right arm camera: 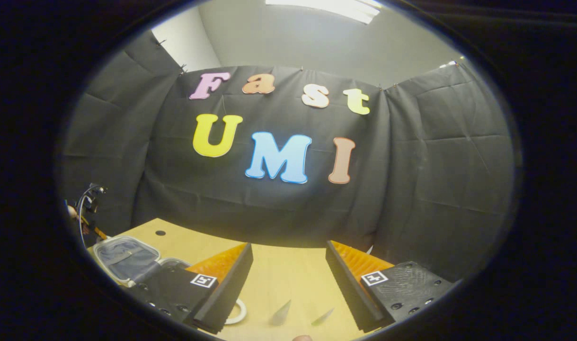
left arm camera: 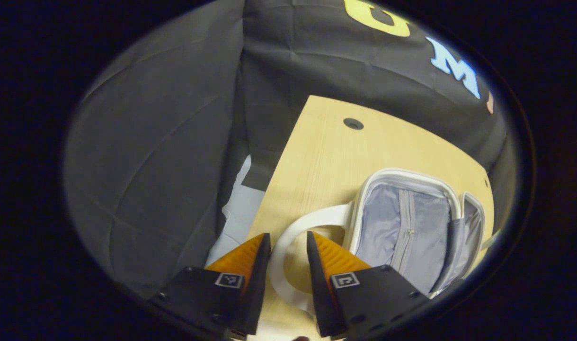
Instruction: First open the suitcase, pack the skin care products into it, and then close the suitcase.
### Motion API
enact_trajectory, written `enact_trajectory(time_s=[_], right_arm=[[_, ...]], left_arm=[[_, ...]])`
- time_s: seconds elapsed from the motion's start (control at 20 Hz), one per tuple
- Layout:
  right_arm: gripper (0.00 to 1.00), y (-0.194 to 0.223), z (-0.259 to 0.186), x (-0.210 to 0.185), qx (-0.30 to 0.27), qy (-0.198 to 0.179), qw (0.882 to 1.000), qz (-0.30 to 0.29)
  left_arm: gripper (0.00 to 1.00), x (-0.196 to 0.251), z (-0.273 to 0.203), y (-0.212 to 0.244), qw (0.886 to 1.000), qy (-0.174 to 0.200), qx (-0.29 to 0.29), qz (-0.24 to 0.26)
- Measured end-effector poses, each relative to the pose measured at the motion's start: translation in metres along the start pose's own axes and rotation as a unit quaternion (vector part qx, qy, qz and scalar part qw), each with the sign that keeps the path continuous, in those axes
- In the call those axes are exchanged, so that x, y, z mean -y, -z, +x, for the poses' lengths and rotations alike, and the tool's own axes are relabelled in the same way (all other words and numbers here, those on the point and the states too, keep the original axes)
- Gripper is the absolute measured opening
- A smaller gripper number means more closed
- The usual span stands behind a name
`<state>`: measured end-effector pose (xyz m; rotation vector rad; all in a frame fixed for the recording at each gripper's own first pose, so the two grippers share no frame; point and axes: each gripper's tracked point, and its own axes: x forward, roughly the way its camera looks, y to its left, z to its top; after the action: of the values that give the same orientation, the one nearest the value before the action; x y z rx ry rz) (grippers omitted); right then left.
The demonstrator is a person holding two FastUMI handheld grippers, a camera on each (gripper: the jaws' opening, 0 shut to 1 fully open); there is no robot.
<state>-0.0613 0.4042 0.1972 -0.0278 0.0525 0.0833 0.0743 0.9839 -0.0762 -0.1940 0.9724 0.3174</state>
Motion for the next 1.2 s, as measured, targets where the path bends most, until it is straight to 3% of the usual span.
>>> enact_trajectory(time_s=[0.05, 0.15, 0.35, 0.5, 0.8, 0.95, 1.2], right_arm=[[0.94, 0.001, -0.001, 0.003, -0.002, -0.001, 1.0, 0.002], [0.94, 0.002, -0.004, 0.011, 0.0, -0.004, 1.0, 0.007], [0.94, 0.003, -0.005, 0.032, 0.011, -0.014, 1.0, 0.004], [0.94, 0.004, -0.006, 0.051, 0.016, -0.016, 1.0, 0.011], [0.94, 0.015, -0.008, 0.082, 0.011, -0.026, 0.999, 0.019], [0.94, 0.016, -0.01, 0.1, 0.015, -0.023, 0.999, 0.03], [0.94, 0.03, -0.012, 0.128, 0.003, -0.016, 0.999, 0.041]], left_arm=[[0.61, -0.005, -0.005, -0.005, 1.0, -0.007, 0.024, -0.005], [1.0, -0.01, -0.027, -0.023, 0.997, -0.027, 0.074, -0.009], [1.0, -0.001, -0.087, -0.056, 0.982, -0.054, 0.177, -0.02], [1.0, 0.032, -0.138, -0.074, 0.968, -0.046, 0.247, -0.002], [0.99, 0.168, -0.211, -0.089, 0.93, 0.053, 0.364, -0.001], [0.99, 0.237, -0.243, -0.07, 0.924, 0.086, 0.374, 0.015], [0.97, 0.369, -0.257, -0.038, 0.909, 0.151, 0.382, 0.071]])
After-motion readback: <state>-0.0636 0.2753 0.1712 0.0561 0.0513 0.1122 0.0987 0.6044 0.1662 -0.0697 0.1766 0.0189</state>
